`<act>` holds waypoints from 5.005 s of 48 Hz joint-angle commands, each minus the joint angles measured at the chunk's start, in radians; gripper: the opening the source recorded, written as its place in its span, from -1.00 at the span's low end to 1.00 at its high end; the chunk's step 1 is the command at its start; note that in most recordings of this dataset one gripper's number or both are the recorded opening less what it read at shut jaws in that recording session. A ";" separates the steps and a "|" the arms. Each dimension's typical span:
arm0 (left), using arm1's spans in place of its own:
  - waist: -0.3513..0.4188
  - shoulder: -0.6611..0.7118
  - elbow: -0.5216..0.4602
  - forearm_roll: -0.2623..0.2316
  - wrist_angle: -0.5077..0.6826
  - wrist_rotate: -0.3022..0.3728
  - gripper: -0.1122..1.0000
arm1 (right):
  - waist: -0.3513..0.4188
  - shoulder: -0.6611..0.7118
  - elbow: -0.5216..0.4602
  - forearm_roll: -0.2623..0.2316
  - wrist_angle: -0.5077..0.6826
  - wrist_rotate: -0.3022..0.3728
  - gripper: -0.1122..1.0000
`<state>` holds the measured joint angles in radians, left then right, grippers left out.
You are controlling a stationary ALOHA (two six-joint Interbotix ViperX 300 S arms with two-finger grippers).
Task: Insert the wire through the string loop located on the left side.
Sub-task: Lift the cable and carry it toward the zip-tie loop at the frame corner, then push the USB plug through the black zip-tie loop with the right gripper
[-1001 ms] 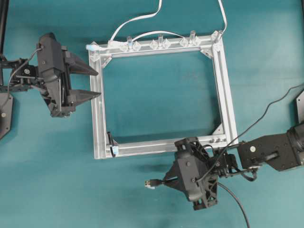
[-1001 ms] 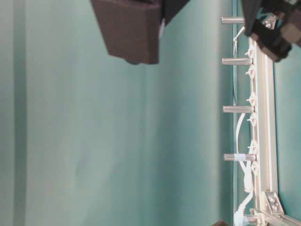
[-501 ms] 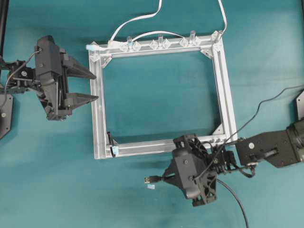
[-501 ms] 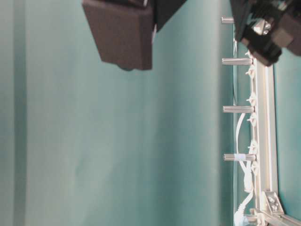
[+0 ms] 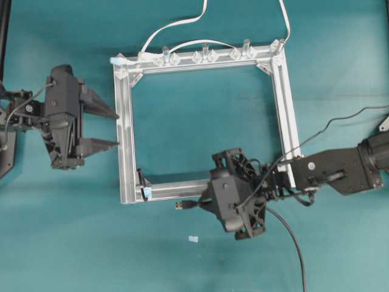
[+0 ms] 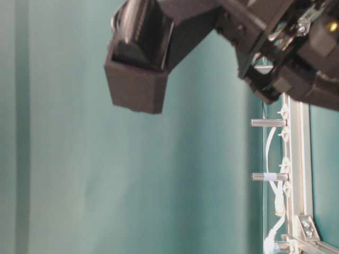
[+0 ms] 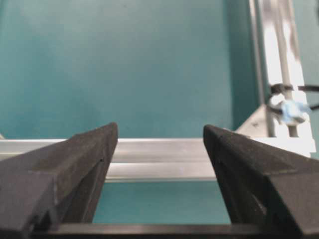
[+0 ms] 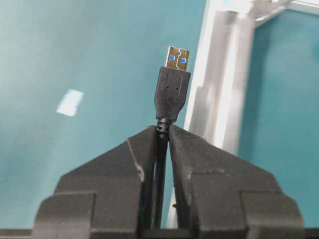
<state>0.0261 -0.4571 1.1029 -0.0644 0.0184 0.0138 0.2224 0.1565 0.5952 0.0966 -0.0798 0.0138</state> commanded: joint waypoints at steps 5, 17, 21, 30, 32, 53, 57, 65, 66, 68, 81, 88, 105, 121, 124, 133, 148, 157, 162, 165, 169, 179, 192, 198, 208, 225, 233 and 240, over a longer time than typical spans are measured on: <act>-0.044 -0.006 -0.009 0.003 0.034 0.000 0.68 | -0.035 -0.037 -0.023 -0.026 0.003 -0.002 -0.62; -0.092 -0.006 -0.009 0.002 0.087 0.000 0.69 | -0.063 -0.037 -0.023 -0.060 0.003 -0.002 -0.62; -0.101 -0.006 -0.009 0.003 0.087 0.000 0.69 | -0.066 -0.037 -0.021 -0.063 0.003 -0.002 -0.62; -0.112 -0.006 -0.009 0.003 0.097 0.000 0.69 | -0.071 -0.037 -0.021 -0.064 0.003 -0.002 -0.62; -0.115 -0.006 -0.009 0.003 0.098 0.000 0.69 | -0.071 -0.037 -0.021 -0.064 0.005 -0.002 -0.62; -0.126 -0.006 -0.015 0.003 0.107 -0.002 0.69 | -0.071 -0.037 -0.020 -0.063 0.003 -0.002 -0.62; -0.124 -0.006 -0.015 0.003 0.107 -0.002 0.69 | -0.071 -0.037 -0.020 -0.063 0.003 -0.002 -0.62; -0.124 -0.006 -0.015 0.003 0.107 -0.002 0.69 | -0.071 -0.037 -0.018 -0.063 0.003 -0.002 -0.62; -0.124 -0.006 -0.015 0.003 0.107 -0.002 0.69 | -0.071 -0.037 -0.020 -0.064 0.003 -0.002 -0.62; -0.124 -0.005 -0.017 0.003 0.107 -0.002 0.69 | -0.071 -0.037 -0.018 -0.063 0.003 -0.002 -0.62; -0.124 -0.006 -0.015 0.003 0.114 -0.002 0.69 | -0.071 -0.037 -0.017 -0.063 0.003 -0.002 -0.62; -0.124 -0.006 -0.015 0.002 0.115 -0.002 0.69 | -0.071 -0.037 -0.017 -0.064 0.003 -0.002 -0.62; -0.124 -0.006 -0.012 0.003 0.115 0.000 0.69 | -0.071 0.009 -0.063 -0.063 0.002 -0.002 -0.62; -0.124 -0.006 -0.008 0.003 0.115 0.002 0.69 | -0.071 0.066 -0.133 -0.064 0.005 -0.002 -0.62; -0.126 -0.006 -0.008 0.003 0.115 0.000 0.69 | -0.074 0.074 -0.144 -0.063 0.003 -0.002 -0.62; -0.129 -0.006 -0.008 0.003 0.115 0.002 0.69 | -0.084 0.098 -0.176 -0.064 0.005 -0.002 -0.62; -0.137 -0.005 -0.008 0.003 0.115 0.000 0.69 | -0.092 0.138 -0.232 -0.064 0.003 -0.002 -0.62; -0.137 -0.006 -0.008 0.003 0.115 0.000 0.69 | -0.092 0.161 -0.262 -0.064 0.005 -0.002 -0.62; -0.137 -0.006 -0.008 0.003 0.115 0.000 0.69 | -0.092 0.173 -0.278 -0.064 0.005 -0.002 -0.62; -0.137 -0.006 -0.008 0.003 0.115 0.002 0.69 | -0.092 0.181 -0.287 -0.064 0.005 -0.002 -0.62; -0.137 -0.006 -0.008 0.003 0.115 0.002 0.68 | -0.094 0.189 -0.302 -0.063 0.005 -0.002 -0.62; -0.137 -0.006 -0.008 0.003 0.115 0.003 0.69 | -0.097 0.207 -0.328 -0.064 0.003 -0.002 -0.62; -0.140 -0.006 -0.008 0.003 0.115 0.003 0.68 | -0.100 0.219 -0.359 -0.064 0.021 -0.002 -0.62; -0.141 -0.006 -0.006 0.003 0.115 0.003 0.68 | -0.100 0.221 -0.368 -0.063 0.026 -0.002 -0.62; -0.141 -0.006 -0.003 0.003 0.115 0.003 0.68 | -0.100 0.221 -0.368 -0.063 0.026 -0.002 -0.62; -0.141 -0.006 0.003 0.003 0.114 0.003 0.68 | -0.100 0.222 -0.368 -0.064 0.026 -0.002 -0.62; -0.143 -0.006 0.008 0.003 0.115 0.002 0.68 | -0.100 0.222 -0.371 -0.064 0.028 -0.002 -0.62; -0.150 -0.006 0.012 0.003 0.115 0.000 0.68 | -0.101 0.222 -0.376 -0.063 0.026 -0.002 -0.62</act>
<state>-0.1166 -0.4571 1.1229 -0.0644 0.1381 0.0138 0.1227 0.3988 0.2485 0.0353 -0.0491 0.0138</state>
